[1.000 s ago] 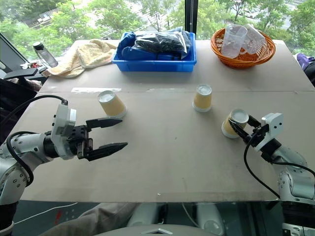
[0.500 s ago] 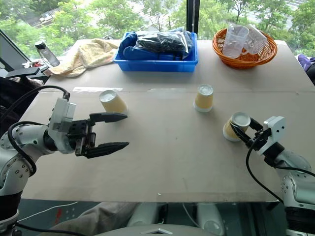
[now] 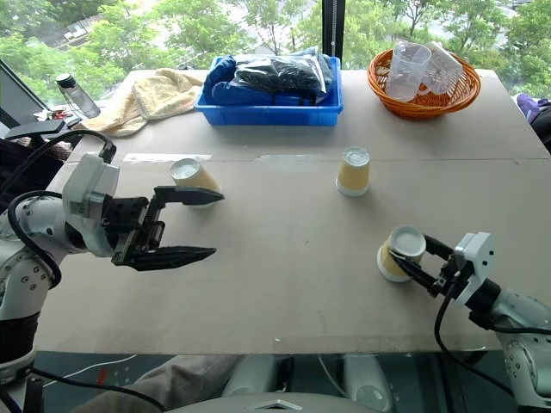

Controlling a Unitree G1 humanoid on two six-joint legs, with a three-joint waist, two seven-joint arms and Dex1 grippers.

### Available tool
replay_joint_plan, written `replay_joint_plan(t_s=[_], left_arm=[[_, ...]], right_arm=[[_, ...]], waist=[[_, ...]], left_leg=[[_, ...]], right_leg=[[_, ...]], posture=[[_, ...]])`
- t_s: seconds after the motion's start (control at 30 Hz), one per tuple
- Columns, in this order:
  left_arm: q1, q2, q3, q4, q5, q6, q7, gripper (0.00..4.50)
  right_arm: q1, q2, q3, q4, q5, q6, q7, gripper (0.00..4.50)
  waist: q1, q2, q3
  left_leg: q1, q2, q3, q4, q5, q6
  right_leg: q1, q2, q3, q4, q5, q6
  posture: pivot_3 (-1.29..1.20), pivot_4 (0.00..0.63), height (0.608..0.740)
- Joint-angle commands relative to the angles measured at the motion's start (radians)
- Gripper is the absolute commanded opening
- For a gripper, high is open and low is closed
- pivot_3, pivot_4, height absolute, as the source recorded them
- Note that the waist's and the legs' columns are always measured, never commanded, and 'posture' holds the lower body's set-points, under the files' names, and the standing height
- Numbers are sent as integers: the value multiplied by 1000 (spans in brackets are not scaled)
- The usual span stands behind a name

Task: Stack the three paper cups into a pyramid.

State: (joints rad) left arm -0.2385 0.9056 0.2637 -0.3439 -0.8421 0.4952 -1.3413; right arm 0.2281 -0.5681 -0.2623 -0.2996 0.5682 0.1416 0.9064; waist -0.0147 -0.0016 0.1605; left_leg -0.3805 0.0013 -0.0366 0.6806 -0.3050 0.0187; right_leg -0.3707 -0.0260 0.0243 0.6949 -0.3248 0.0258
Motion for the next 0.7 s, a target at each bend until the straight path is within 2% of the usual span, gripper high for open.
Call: replay_joint_plan(t_s=[0.03,0.13,0.3,0.4,0.5,0.6,0.63,0.7], left_arm=[[-15,14,5,-14,-14,3,-13,4500],[-15,8,12,-14,-21,8,-8,4500],[-5,17,16,-15,-3,0,-14,4500],[-5,10,33,-18,-18,9,4,4500],[-13,1,47,-14,-25,11,32,4500],[-36,-3,52,24,12,-19,60,4500],[-45,-5,57,37,11,-20,66,4500],[-54,-5,62,48,4,-19,66,4500]], right_arm=[[-5,2,-13,-22,13,-8,0,3097],[-6,-10,-43,-38,54,17,6,4388],[-40,-30,-114,-75,141,68,-36,4451],[-120,-50,-133,-97,153,113,-106,4451],[-260,-60,-83,-91,123,201,-224,4451],[-474,-32,0,-66,116,332,-361,4451],[-537,-47,61,-36,30,332,-376,4451],[-618,-60,136,23,-42,360,-375,4451]], waist=[[0,0,0],[1,0,0],[0,0,0],[-2,0,0],[-3,-1,1],[-6,-1,1],[-6,-1,1],[-6,-1,1]], left_leg=[[0,0,0,0,0,0],[0,0,0,0,0,0],[0,0,0,0,0,0],[0,0,0,0,0,0],[0,0,0,0,0,0],[0,0,0,0,1,-1],[-1,0,1,0,1,-2],[-2,0,1,0,2,-3]], right_leg=[[0,0,0,0,0,0],[0,0,0,0,0,0],[0,0,0,0,0,0],[0,0,0,0,0,0],[0,0,1,0,0,0],[-1,1,1,1,0,0],[-2,1,1,1,0,0],[-4,1,1,2,0,0]], posture=[[0,150,740],[0,150,740],[0,150,740],[0,150,740],[0,150,740],[0,150,740],[0,150,740],[0,150,740]])
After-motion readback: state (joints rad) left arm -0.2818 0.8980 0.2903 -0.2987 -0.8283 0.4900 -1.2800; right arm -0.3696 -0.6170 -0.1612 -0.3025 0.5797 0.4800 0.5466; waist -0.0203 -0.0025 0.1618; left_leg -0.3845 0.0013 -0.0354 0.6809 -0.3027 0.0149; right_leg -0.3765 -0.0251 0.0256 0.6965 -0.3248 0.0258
